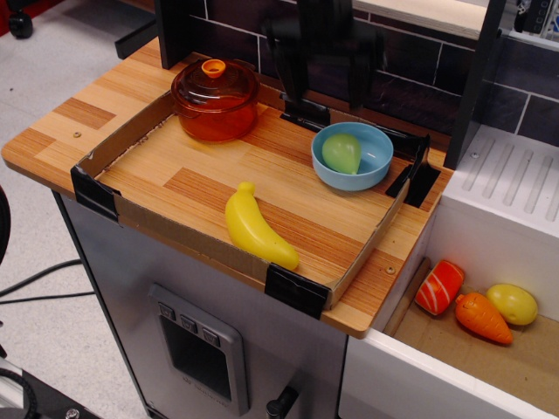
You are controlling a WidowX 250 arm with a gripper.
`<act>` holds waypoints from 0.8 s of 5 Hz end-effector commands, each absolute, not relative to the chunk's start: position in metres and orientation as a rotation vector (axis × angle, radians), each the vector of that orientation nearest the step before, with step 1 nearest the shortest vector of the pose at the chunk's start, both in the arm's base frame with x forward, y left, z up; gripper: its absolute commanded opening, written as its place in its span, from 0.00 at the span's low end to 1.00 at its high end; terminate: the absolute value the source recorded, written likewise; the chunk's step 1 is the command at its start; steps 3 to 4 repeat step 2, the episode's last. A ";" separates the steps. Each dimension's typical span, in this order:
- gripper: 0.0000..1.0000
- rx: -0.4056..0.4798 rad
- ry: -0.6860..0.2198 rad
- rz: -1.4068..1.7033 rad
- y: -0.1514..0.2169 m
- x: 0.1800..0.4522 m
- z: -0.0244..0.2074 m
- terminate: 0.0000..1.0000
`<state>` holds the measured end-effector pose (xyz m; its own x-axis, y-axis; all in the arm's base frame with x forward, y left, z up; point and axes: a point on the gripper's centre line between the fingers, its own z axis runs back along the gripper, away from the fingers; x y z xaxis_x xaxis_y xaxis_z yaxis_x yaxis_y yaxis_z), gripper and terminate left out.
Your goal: Put pear in bowl
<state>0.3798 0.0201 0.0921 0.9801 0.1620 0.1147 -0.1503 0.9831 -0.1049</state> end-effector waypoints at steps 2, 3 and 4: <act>1.00 -0.094 -0.197 0.200 0.037 0.381 0.140 1.00; 1.00 -0.094 -0.197 0.200 0.037 0.381 0.140 1.00; 1.00 -0.094 -0.197 0.200 0.037 0.381 0.140 1.00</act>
